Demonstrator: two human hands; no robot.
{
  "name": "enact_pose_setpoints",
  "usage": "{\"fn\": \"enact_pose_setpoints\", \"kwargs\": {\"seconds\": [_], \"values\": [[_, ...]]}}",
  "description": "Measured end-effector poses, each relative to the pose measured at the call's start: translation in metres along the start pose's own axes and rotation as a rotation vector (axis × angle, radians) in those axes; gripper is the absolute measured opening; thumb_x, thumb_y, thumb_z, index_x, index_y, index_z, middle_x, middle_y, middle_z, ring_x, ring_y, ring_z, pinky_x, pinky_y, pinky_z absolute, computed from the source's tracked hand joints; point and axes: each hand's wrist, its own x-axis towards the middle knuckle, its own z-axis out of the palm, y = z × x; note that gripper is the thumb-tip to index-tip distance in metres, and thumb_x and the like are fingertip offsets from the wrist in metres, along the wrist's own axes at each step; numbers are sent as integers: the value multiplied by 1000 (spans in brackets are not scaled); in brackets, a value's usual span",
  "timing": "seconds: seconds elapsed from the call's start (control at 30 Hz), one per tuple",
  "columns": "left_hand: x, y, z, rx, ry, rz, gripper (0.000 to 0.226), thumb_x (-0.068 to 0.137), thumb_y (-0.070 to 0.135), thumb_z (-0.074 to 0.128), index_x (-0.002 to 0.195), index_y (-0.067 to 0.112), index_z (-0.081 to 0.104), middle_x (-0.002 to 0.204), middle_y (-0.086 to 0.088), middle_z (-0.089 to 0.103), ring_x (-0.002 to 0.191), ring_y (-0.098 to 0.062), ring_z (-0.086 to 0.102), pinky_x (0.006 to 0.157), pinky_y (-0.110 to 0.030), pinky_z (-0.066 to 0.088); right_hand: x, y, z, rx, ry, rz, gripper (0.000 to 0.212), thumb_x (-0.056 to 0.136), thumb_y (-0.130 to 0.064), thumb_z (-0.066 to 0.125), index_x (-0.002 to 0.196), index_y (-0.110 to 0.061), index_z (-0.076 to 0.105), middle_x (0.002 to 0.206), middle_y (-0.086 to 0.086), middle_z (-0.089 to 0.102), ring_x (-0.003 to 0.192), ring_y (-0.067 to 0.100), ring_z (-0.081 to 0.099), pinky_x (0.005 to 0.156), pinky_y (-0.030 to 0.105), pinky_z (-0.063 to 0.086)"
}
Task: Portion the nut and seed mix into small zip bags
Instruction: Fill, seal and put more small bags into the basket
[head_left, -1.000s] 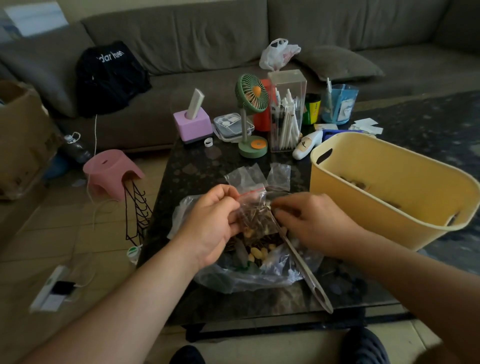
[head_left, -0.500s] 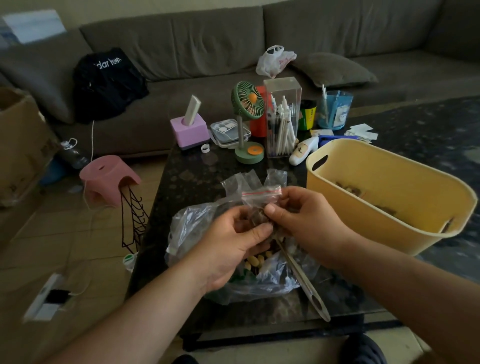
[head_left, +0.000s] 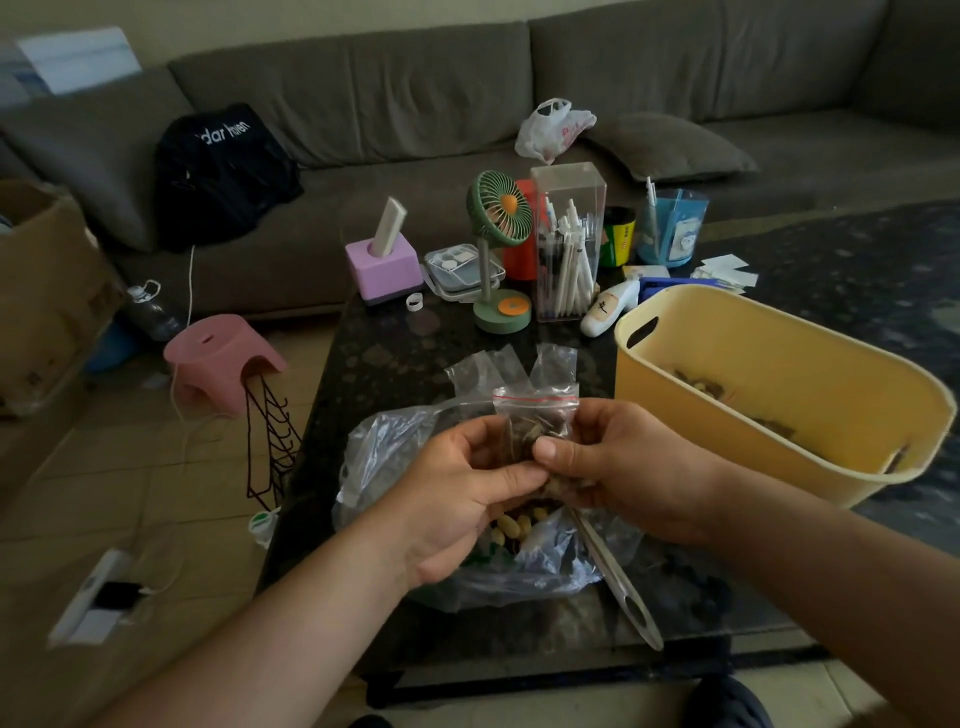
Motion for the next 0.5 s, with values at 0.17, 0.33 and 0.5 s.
{"fn": "enact_pose_setpoints", "kwargs": {"seconds": [0.17, 0.33, 0.5], "values": [[-3, 5, 4, 76, 26, -49, 46, 77, 24, 78, 120, 11, 68, 104, -10, 80, 94, -23, 78, 76, -30, 62, -2, -2, 1, 0, -40, -19, 33, 89, -19, 74, 121, -12, 74, 112, 24, 74, 93, 32, 69, 81, 40, 56], [0, 7, -2, 90, 67, -43, 49, 74, 17, 80, 121, 5, 69, 114, -14, 79, 108, -27, 77, 92, -36, 60, -2, 0, 5, -85, -7, -90, 31, 93, -4, 72, 123, -8, 70, 111, 15, 78, 103, 32, 76, 88, 38, 63], [-1, 6, -5, -1, 15, -86, 54, 77, 2, 75, 130, 6, 66, 124, -16, 76, 117, -30, 73, 98, -38, 57, 2, 1, 0, -71, -16, -45, 49, 75, -17, 82, 122, -12, 71, 118, 22, 73, 113, 40, 71, 102, 56, 55]]}}
